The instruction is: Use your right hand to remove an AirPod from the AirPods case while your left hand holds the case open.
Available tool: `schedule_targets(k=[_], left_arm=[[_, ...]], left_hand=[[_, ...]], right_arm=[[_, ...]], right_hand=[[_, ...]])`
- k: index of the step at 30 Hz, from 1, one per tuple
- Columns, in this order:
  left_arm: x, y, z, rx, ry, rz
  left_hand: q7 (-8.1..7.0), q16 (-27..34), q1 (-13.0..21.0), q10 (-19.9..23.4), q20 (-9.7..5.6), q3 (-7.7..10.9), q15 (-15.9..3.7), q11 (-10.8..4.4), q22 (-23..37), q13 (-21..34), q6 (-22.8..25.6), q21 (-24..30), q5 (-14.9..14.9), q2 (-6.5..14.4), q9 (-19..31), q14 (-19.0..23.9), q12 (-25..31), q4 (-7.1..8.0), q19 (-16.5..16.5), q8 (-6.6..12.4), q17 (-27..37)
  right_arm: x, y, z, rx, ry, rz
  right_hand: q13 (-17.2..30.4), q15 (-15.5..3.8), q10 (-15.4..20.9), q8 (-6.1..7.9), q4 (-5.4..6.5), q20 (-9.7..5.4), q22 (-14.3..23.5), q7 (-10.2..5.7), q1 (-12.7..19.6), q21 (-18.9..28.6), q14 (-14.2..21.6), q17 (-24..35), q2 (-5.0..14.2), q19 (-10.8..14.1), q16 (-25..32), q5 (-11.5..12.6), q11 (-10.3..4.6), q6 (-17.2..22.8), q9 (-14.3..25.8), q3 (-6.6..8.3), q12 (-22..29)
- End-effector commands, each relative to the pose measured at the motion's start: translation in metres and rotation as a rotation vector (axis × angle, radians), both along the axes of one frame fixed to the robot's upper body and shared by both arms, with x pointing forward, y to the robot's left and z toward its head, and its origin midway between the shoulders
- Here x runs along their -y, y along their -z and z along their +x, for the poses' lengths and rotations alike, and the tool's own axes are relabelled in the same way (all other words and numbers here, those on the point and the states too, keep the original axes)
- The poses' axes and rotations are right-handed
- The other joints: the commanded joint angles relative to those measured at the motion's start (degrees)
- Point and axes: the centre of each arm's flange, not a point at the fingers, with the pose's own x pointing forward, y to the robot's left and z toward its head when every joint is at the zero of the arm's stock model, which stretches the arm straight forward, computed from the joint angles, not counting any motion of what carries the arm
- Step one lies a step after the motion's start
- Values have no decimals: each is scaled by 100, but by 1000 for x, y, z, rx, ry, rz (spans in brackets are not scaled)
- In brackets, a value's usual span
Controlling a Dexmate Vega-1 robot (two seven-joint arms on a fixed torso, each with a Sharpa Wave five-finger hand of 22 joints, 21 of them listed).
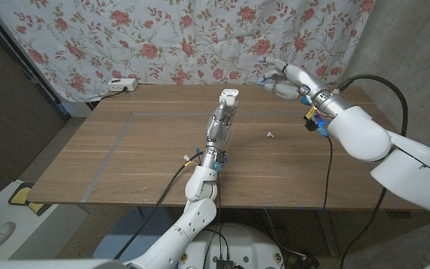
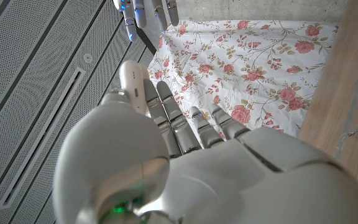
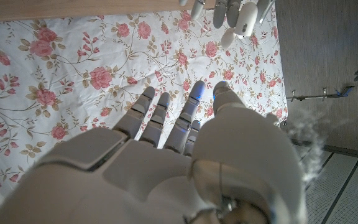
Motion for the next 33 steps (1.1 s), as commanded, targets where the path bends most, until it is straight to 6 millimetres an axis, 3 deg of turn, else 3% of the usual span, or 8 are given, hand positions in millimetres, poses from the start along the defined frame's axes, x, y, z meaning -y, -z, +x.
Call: schedule_targets(k=[1, 23, 33], left_arm=[[3, -3, -3, 7, -31, 5], [8, -5, -5, 26, -87, 48], [10, -5, -8, 32, -103, 69]], left_hand=[[-196, 30, 67, 43, -2, -41, -75, -18, 8, 14, 254, -27, 33, 3, 27, -9, 32, 30, 5, 33, 19], [-174, 37, 121, 31, -6, -64, -77, -17, 4, 24, 249, -25, 50, -8, 5, 12, 24, 19, 1, 22, 19], [-169, 39, 146, 29, -10, -74, -76, -17, 4, 29, 247, -24, 59, -8, -2, 22, 22, 16, 4, 18, 20]], right_arm=[[-22, -6, -11, -18, -48, -29], [-40, -16, -20, -23, -50, -101], [-48, -19, -21, -9, -46, -133]], right_hand=[[-12, -562, 34, 32, -44, 62, 6, 57, 66, 12, 59, 0, -2, 25, 60, 23, 81, 41, 15, 7, -32], [-56, -471, -22, -5, -57, 62, 9, 118, 94, 26, 14, -27, 13, 40, 71, 25, 215, -65, 10, 23, -140], [-73, -455, -63, -21, -59, 53, 10, 121, 103, 25, -51, -37, 19, 31, 55, 25, 209, -115, 8, 29, -188]])
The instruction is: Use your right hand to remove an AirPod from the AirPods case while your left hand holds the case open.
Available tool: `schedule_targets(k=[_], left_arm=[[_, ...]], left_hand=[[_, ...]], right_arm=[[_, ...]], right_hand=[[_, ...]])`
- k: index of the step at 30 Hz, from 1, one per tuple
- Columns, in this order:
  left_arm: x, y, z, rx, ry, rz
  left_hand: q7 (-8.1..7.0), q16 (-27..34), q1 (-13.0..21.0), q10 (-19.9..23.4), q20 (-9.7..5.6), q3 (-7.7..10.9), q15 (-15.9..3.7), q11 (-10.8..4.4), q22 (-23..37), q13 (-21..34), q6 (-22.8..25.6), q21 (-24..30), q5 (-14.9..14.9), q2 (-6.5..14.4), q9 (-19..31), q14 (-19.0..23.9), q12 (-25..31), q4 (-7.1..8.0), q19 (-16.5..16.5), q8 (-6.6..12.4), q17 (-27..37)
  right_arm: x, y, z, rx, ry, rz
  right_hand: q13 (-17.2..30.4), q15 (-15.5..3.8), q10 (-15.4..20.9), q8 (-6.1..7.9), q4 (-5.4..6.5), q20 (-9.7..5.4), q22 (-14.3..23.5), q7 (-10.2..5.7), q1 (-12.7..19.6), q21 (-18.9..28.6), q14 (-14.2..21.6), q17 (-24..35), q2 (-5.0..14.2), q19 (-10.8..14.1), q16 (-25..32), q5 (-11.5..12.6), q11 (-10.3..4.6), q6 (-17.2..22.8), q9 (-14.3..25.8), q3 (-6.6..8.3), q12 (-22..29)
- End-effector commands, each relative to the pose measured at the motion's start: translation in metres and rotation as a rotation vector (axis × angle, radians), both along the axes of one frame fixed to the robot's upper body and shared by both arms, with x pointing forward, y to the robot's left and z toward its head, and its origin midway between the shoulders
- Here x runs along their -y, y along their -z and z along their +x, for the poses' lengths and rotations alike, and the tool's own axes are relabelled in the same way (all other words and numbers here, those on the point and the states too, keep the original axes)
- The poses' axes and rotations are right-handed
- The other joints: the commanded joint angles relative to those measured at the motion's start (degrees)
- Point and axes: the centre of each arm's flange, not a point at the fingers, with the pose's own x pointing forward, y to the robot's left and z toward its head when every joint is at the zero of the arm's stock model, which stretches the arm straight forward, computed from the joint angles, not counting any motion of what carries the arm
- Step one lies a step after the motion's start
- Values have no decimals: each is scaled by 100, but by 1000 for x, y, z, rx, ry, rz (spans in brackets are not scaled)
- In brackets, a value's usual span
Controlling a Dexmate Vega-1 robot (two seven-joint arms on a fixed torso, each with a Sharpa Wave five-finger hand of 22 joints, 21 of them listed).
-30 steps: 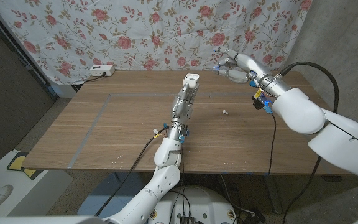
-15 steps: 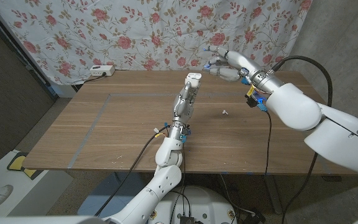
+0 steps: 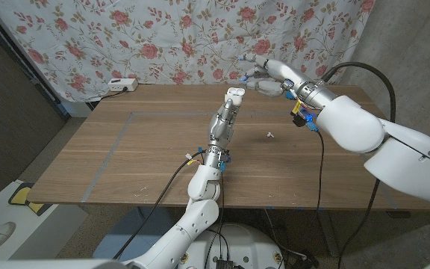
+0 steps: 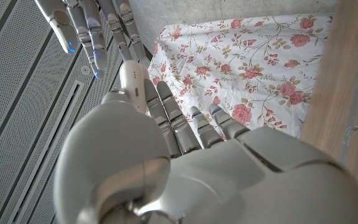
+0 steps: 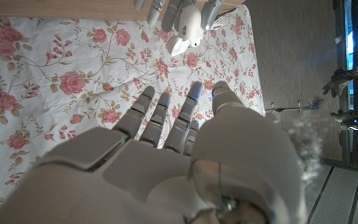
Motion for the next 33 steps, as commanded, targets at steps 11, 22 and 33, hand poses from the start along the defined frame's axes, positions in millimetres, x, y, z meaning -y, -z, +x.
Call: schedule_targets(k=[11, 22, 33], left_arm=[[2, 1, -4, 7, 10, -1], [5, 0, -5, 19, 20, 9], [7, -1, -6, 26, -4, 26]], left_hand=[[-202, 37, 96, 31, -5, -46, -78, -17, 3, 37, 224, -23, 48, -7, 22, 19, 22, 3, 4, 51, 21], [-195, 34, 112, 35, -4, -61, -84, -18, 3, 42, 224, -24, 56, -5, 27, 15, 23, 7, -1, 54, 23], [-208, 32, 126, 30, -6, -82, -80, -18, 3, 47, 214, -24, 65, -6, 35, 11, 20, 13, -4, 54, 24]], right_arm=[[-17, -6, 0, 38, 54, -90], [-23, -12, 2, 41, 109, -163], [-29, -13, 2, 33, 108, -186]], right_hand=[[-11, -453, -54, -34, -28, 46, 11, 21, 70, 21, -45, 3, -5, -7, 24, 23, 37, -93, 5, 3, -66], [-48, -376, -138, -128, -18, 70, 14, 108, 62, 24, -124, -25, -9, -25, 18, 18, 146, -438, 1, 1, -176], [-65, -348, -46, -127, -17, 71, 14, 160, 64, 31, -86, -39, -8, -16, 47, 19, 180, -535, 0, 4, -175]])
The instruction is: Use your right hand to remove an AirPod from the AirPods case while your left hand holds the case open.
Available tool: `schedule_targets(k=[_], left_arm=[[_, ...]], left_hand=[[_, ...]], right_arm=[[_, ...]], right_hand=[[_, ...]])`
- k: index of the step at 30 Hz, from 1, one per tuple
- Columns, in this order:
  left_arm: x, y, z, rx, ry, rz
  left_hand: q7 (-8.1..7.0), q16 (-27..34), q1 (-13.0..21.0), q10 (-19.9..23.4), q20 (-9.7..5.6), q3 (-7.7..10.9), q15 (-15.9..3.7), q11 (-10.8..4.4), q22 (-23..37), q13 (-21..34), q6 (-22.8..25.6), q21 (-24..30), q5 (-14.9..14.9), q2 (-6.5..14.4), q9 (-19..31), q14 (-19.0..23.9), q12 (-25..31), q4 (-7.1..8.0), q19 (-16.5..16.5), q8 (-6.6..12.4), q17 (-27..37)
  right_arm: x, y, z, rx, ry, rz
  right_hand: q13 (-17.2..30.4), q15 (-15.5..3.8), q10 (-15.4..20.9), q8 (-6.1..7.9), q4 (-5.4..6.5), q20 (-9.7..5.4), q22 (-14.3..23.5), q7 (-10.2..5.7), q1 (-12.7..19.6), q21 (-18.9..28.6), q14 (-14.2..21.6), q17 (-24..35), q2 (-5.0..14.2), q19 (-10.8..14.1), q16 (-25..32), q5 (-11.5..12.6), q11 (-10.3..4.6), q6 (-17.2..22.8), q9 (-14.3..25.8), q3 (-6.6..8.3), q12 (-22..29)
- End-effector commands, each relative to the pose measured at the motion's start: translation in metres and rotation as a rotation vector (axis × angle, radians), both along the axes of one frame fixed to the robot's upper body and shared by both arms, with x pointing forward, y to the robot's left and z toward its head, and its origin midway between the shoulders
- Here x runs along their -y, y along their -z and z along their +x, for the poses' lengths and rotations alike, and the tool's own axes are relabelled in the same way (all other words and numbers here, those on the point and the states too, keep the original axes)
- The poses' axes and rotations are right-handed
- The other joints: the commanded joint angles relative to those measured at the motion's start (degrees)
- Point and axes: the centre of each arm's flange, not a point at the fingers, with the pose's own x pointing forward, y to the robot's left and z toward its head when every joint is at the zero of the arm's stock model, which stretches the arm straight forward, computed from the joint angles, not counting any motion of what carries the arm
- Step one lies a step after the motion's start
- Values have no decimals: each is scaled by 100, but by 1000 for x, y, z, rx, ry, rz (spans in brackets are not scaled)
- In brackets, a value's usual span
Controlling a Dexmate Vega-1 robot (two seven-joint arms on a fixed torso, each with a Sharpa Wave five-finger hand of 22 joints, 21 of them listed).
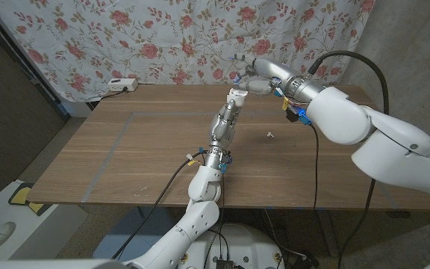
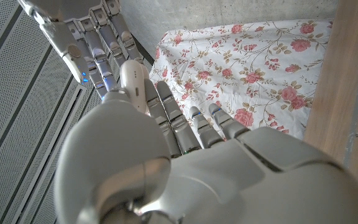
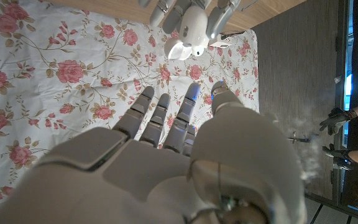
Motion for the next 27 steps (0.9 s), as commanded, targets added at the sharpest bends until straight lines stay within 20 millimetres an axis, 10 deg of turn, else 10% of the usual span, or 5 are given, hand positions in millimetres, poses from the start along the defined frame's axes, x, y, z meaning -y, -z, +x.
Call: schedule_targets(k=[1, 27], left_arm=[[2, -1, 0, 7, -19, 17], [-1, -5, -5, 17, -60, 7]], left_hand=[[-193, 32, 61, 30, -2, -45, -83, -18, 3, 20, 219, -24, 44, 5, 50, 10, 20, 23, -4, 53, 24], [-188, 42, 91, 33, -25, -101, -99, -18, 1, 31, 229, -20, 72, 2, 31, 32, 19, 40, 6, 39, 24]], right_arm=[[-7, -3, 0, -5, 6, -35], [-9, -2, 10, -48, 38, -74]], right_hand=[[12, -351, 57, 3, -17, 29, 14, 6, 57, 33, 24, 13, -14, 28, 51, 19, 15, -44, -2, 5, -10], [-31, -247, 99, 33, 37, -17, 13, 81, 3, 81, 73, -1, 20, 146, 114, 15, 161, -132, -5, 6, -76]])
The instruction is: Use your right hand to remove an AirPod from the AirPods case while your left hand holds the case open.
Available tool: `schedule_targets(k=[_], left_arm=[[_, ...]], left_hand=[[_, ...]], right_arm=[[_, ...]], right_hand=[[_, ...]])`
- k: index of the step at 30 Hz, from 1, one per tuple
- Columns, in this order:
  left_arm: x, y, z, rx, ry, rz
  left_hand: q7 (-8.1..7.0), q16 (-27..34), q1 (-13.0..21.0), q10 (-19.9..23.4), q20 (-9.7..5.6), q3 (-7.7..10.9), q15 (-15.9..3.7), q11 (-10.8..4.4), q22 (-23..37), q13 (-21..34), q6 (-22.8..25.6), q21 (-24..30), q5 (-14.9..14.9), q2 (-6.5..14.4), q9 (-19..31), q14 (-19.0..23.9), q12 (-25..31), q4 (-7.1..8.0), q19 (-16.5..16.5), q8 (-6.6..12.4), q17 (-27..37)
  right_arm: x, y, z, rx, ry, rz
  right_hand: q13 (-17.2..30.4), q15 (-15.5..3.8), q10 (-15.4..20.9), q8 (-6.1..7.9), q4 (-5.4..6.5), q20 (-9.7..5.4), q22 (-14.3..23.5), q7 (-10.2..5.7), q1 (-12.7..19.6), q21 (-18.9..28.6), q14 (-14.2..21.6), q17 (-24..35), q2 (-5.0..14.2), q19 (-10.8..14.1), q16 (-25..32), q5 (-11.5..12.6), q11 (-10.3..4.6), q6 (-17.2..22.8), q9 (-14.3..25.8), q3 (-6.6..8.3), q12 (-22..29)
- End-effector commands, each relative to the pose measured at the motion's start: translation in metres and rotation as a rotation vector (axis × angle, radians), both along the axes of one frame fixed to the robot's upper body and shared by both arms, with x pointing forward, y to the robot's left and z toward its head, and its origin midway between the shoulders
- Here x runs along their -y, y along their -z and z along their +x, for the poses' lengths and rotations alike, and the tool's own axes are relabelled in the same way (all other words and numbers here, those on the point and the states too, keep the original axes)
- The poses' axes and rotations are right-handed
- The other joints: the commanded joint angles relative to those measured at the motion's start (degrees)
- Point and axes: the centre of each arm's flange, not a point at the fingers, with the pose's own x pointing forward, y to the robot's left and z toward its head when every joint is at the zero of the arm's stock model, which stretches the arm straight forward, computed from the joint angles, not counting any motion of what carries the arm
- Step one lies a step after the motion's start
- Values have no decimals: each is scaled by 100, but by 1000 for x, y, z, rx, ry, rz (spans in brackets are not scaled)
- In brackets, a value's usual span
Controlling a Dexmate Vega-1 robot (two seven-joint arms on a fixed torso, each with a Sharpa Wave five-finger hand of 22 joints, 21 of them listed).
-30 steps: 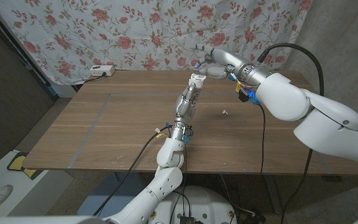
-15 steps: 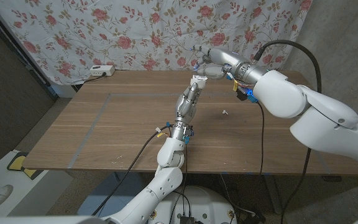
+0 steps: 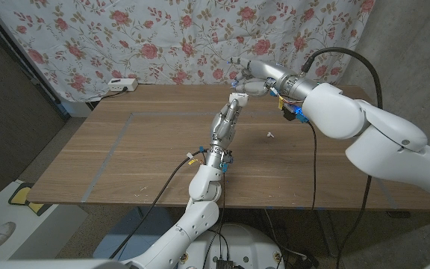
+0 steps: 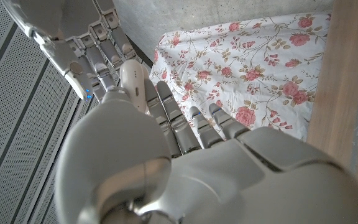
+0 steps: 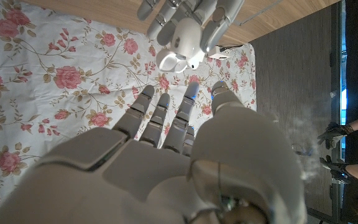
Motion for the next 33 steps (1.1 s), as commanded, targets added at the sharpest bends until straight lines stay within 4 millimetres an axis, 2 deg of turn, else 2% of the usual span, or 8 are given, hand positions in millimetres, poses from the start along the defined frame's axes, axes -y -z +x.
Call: schedule_targets(k=[1, 26, 33], left_arm=[[-2, -2, -3, 14, -21, 0], [-9, -4, -10, 19, -122, 14], [-9, -3, -11, 8, -127, 13]], left_hand=[[-170, 41, 77, 32, -34, -34, -110, -18, 1, 33, 224, -22, 53, 6, 27, 33, 19, 16, 3, 34, 24], [-167, 41, 122, 25, -38, -69, -96, -17, -2, 43, 236, -24, 81, 22, 36, 44, 17, 21, 3, 38, 25], [-182, 38, 132, 23, -44, -84, -88, -17, -3, 46, 237, -26, 89, 24, 40, 39, 16, 26, 1, 37, 25]], right_arm=[[-1, 0, 4, -16, 23, -17], [-5, 1, 3, -1, 64, -74], [-7, 1, 1, 15, 74, -93]], right_hand=[[-5, -246, 10, 31, 38, -28, 13, 3, 2, 47, 71, -3, 21, 74, 49, 15, 81, -65, -6, 6, -24], [-40, -188, 16, 40, 89, -43, 14, 58, -49, 63, 91, 3, 59, 120, 92, 17, 139, -127, -9, 14, -74], [-65, -181, 212, 60, 114, -75, 14, 148, -88, 80, 238, -3, 46, 170, 164, 17, 146, -122, -12, 13, -33]])
